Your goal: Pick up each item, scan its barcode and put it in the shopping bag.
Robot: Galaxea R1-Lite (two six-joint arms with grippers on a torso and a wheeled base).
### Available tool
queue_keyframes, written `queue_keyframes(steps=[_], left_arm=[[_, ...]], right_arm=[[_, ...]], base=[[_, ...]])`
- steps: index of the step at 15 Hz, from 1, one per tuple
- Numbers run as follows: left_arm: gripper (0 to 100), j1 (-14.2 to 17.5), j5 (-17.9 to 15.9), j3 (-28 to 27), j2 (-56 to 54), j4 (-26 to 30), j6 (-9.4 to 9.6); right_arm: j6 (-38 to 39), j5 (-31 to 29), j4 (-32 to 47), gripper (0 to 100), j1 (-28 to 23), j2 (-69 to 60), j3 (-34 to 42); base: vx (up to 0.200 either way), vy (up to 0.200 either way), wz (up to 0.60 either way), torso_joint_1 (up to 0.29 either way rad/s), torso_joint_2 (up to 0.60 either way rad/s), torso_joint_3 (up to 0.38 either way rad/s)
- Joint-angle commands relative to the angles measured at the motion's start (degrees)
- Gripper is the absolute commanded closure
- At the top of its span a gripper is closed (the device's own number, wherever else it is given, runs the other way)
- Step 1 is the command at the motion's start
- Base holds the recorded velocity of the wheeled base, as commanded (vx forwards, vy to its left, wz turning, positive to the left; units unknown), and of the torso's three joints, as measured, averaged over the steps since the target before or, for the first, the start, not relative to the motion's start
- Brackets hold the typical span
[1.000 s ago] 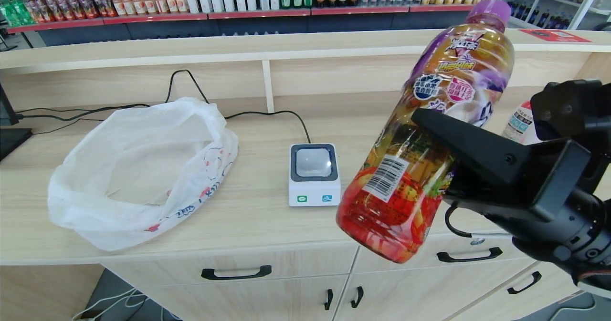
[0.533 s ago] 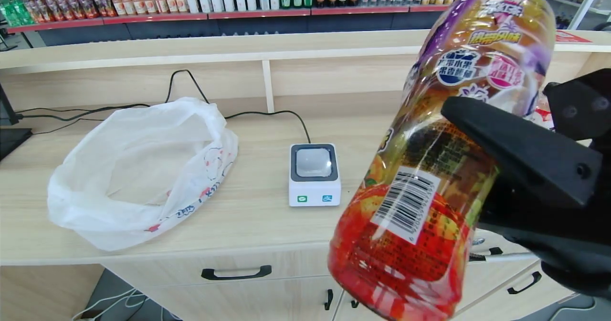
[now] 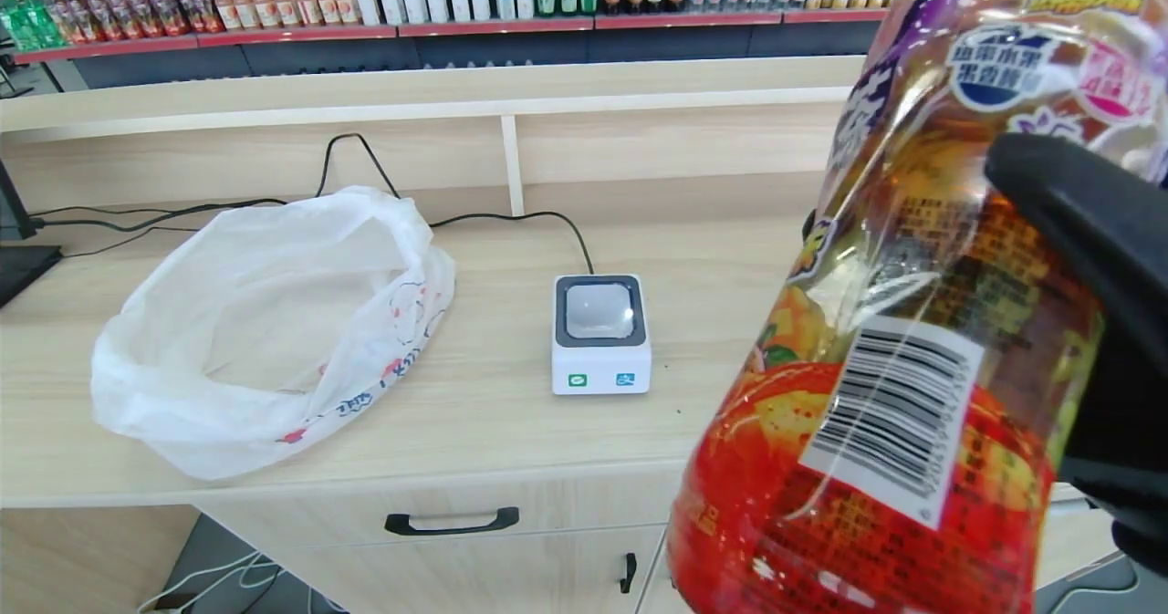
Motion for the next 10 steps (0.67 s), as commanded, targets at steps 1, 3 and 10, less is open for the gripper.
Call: queue_keyframes(steps=[1,3,10], left_arm=[[100,0.01,0.01,0.0,0.0,-0.02,-0.02],[100,0.01,0.01,0.0,0.0,-0.02,-0.02],[100,0.01,0.01,0.0,0.0,-0.02,-0.02]], right_arm=[[0.17,0.03,-0.06,100,1.03,-1.6,0.68],[0.17,0.03,-0.06,100,1.03,-1.69,0.85],[-1.76,0.12,-0.06,100,1.03,-0.9,-0.73]], base=[[0.0,0.0,0.0,0.0,0.0,0.0],[0.0,0.0,0.0,0.0,0.0,0.0],[0.0,0.0,0.0,0.0,0.0,0.0]])
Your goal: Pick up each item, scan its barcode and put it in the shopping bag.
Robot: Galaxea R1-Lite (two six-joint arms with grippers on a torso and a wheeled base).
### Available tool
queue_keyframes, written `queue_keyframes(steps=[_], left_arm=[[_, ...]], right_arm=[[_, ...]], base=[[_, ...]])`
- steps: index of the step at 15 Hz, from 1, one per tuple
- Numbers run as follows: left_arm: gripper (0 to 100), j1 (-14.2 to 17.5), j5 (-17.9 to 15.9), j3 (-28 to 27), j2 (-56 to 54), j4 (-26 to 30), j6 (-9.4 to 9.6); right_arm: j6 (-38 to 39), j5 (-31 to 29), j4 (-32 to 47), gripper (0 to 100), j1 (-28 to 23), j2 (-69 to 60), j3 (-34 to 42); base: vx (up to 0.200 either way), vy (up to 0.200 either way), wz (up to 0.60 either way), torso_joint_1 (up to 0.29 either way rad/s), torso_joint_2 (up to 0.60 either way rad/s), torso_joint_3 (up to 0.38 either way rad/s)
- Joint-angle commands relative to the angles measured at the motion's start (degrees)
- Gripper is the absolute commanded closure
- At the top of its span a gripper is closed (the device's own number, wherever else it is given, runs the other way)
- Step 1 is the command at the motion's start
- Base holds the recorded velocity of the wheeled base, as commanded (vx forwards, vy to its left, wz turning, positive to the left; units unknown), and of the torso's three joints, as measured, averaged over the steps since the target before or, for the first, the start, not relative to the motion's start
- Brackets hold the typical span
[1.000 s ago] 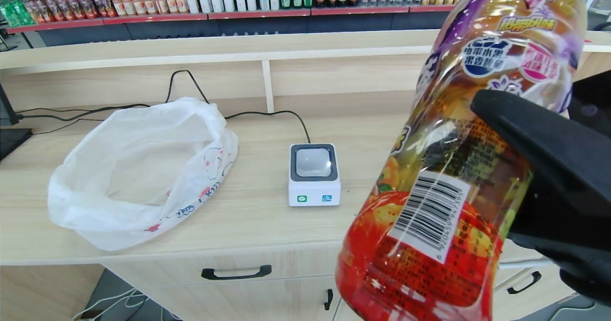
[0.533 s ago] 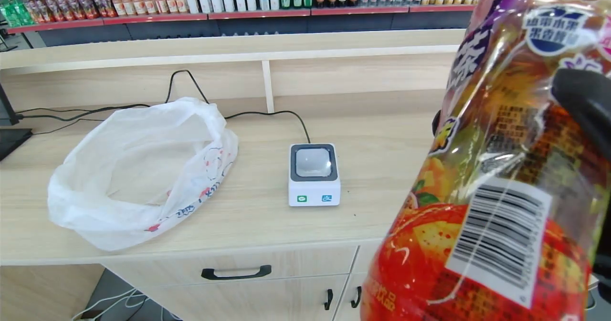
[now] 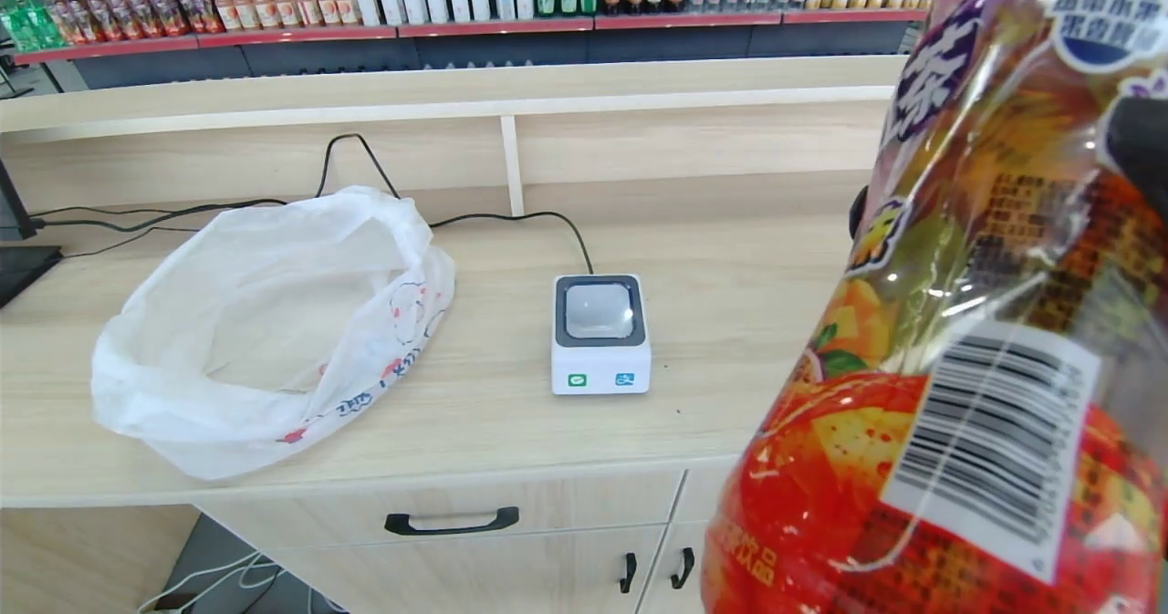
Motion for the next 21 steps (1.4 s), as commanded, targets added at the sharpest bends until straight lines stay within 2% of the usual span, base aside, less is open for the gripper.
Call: queue_keyframes(steps=[1,6,10,16,21], left_arm=[[100,0.01,0.01,0.0,0.0,0.0,-0.02],[100,0.01,0.01,0.0,0.0,0.0,-0.02],[100,0.01,0.01,0.0,0.0,0.0,-0.02],[100,0.01,0.01,0.0,0.0,0.0,-0.02],[100,0.01,0.01,0.0,0.0,0.0,-0.02]], right_arm=[[-2.47,0.04,-0.08,100,0.01,1.58,-1.59],[-13.89,0.04,-0.08,100,-0.17,6.77,-3.79],[-22.24,-0.05,-0.08,100,-3.16,10.64,-4.32],[-38.5,-1.46,-0.08,100,-4.65,20.13,-11.08],[-50.1,-2.6,-0.08,100,-11.77,25.05,-15.65]], base=[[0.0,0.0,0.0,0.0,0.0,0.0],[0.0,0.0,0.0,0.0,0.0,0.0],[0.0,0.0,0.0,0.0,0.0,0.0],[0.0,0.0,0.0,0.0,0.0,0.0],[0.0,0.0,0.0,0.0,0.0,0.0]])
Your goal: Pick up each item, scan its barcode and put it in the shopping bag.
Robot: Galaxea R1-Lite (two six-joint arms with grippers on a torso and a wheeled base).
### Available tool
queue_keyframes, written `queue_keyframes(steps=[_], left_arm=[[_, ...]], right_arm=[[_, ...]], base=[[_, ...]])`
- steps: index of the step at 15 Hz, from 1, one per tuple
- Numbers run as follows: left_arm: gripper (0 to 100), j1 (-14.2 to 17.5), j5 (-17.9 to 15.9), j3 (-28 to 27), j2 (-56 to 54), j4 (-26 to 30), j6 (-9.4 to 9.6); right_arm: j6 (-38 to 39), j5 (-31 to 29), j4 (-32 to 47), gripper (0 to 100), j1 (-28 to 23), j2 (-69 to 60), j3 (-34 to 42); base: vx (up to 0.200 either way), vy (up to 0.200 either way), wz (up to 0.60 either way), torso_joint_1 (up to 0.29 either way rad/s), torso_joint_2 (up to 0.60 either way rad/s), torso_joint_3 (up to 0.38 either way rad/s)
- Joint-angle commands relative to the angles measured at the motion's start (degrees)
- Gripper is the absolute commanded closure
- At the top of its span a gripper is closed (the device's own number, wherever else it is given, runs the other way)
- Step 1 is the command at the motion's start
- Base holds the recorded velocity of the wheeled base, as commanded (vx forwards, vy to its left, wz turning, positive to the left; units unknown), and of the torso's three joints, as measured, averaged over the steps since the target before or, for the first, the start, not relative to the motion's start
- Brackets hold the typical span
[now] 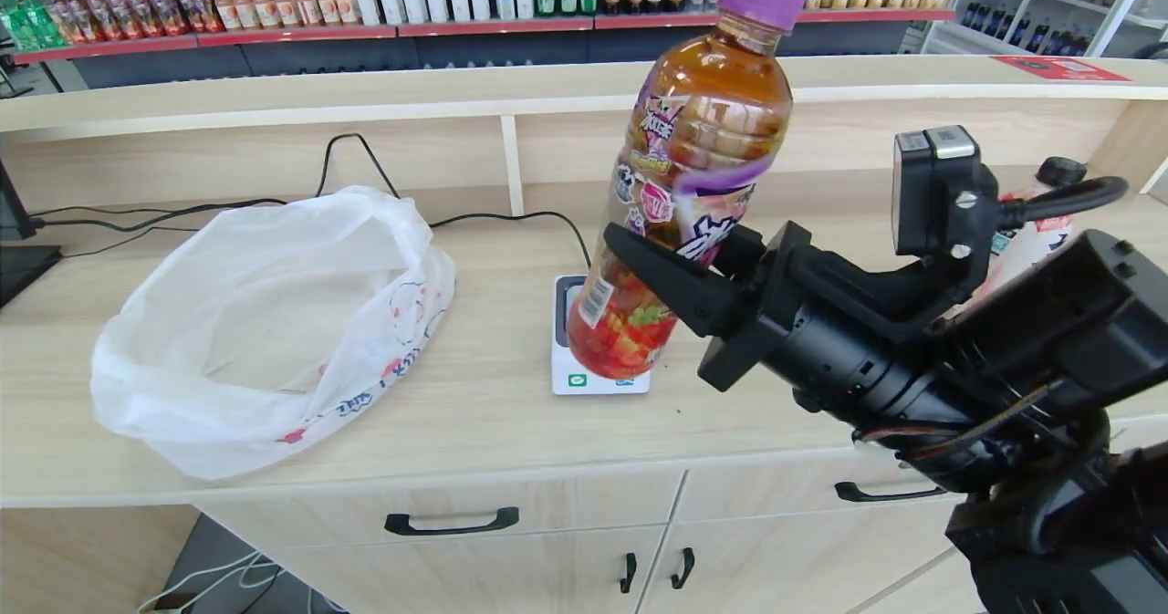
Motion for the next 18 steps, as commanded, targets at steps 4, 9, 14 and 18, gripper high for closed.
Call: queue_keyframes(steps=[4,9,14,18], left_arm=[[100,0.01,0.01,0.0,0.0,0.0,-0.02],[100,0.01,0.01,0.0,0.0,0.0,-0.02],[100,0.01,0.01,0.0,0.0,0.0,-0.02],[100,0.01,0.01,0.0,0.0,0.0,-0.02]], right_arm=[[-5.83,-8.15,-0.09,100,-1.78,3.77,-2.97],[-14.26,-11.13,-0.09,100,-2.22,5.35,-3.32],[-25.34,-10.78,0.61,100,-2.84,8.69,-9.65],[-32.81,-5.33,7.9,100,-2.92,8.69,-13.25]], base=[[0.0,0.0,0.0,0.0,0.0,0.0],[0.0,0.0,0.0,0.0,0.0,0.0],[0.0,0.0,0.0,0.0,0.0,0.0],[0.0,0.0,0.0,0.0,0.0,0.0]])
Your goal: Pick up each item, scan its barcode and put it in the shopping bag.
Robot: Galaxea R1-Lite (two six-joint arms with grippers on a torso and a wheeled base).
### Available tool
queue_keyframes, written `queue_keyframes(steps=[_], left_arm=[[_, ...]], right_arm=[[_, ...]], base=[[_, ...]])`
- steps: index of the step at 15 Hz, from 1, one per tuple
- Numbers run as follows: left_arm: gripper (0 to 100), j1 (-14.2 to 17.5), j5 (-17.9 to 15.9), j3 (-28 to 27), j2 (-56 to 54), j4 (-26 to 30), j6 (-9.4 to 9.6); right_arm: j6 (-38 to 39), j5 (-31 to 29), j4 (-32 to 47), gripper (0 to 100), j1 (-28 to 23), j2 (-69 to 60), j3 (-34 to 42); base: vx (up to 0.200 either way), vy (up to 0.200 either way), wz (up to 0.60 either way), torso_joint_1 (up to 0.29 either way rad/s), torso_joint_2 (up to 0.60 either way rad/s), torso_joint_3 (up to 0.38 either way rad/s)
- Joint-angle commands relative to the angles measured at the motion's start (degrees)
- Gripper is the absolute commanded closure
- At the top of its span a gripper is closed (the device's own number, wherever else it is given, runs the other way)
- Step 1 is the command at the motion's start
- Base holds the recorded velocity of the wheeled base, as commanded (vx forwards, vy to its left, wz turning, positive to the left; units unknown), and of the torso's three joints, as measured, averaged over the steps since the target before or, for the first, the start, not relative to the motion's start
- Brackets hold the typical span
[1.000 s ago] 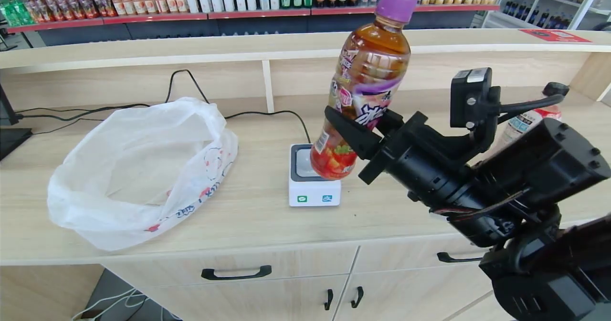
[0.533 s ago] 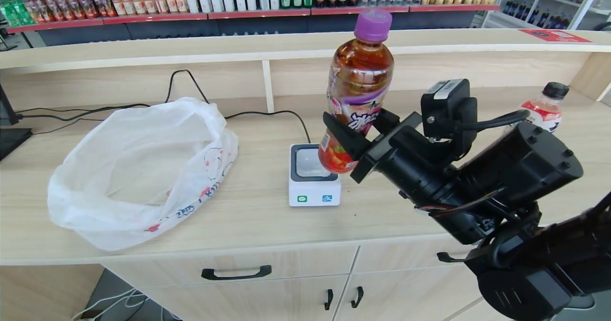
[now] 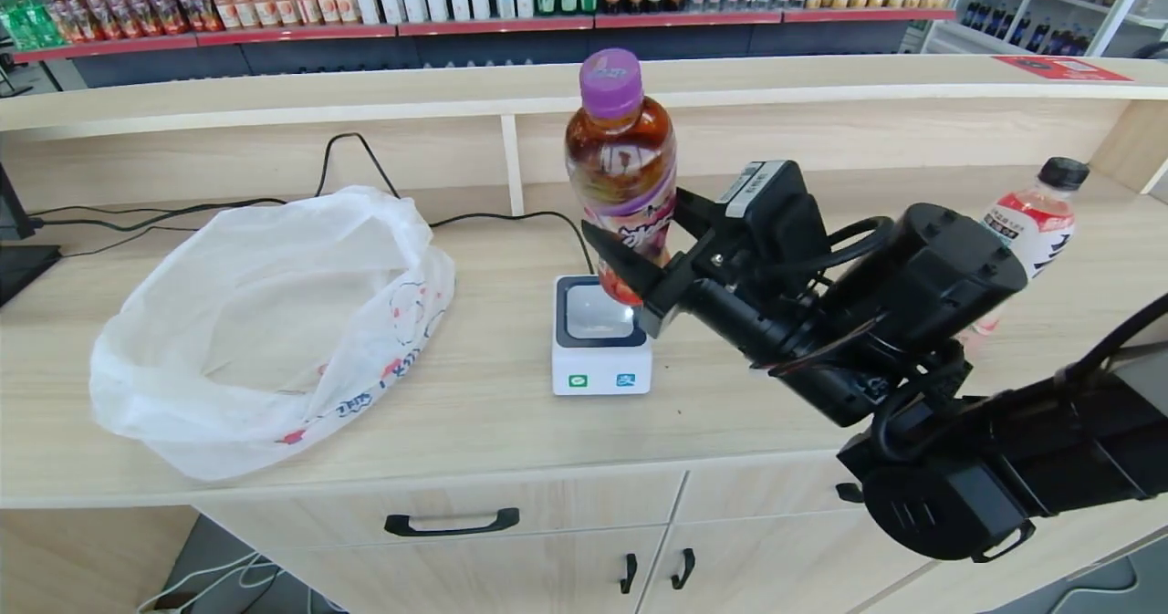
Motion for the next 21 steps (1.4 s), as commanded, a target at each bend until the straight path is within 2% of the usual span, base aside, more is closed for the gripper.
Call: queue_keyframes(steps=[1,4,7,13,21], left_arm=[[100,0.01,0.01,0.0,0.0,0.0,-0.02],[100,0.01,0.01,0.0,0.0,0.0,-0.02],[100,0.01,0.01,0.0,0.0,0.0,-0.02],[100,0.01,0.01,0.0,0.0,0.09,-0.02],[100,0.01,0.01,0.0,0.0,0.0,-0.02]], right_arm=[[-1.79,1.69,1.35,100,-0.17,0.25,-1.6],[-5.57,5.56,1.97,100,-1.49,0.17,-2.13],[-8.38,14.43,1.97,100,-2.9,1.66,-2.13],[-14.53,23.22,1.62,100,-5.97,2.8,-1.78],[-20.42,27.0,1.79,100,-6.94,3.51,-4.68]], base=[[0.0,0.0,0.0,0.0,0.0,0.0],[0.0,0.0,0.0,0.0,0.0,0.0],[0.0,0.0,0.0,0.0,0.0,0.0],[0.0,0.0,0.0,0.0,0.0,0.0],[0.0,0.0,0.0,0.0,0.0,0.0]])
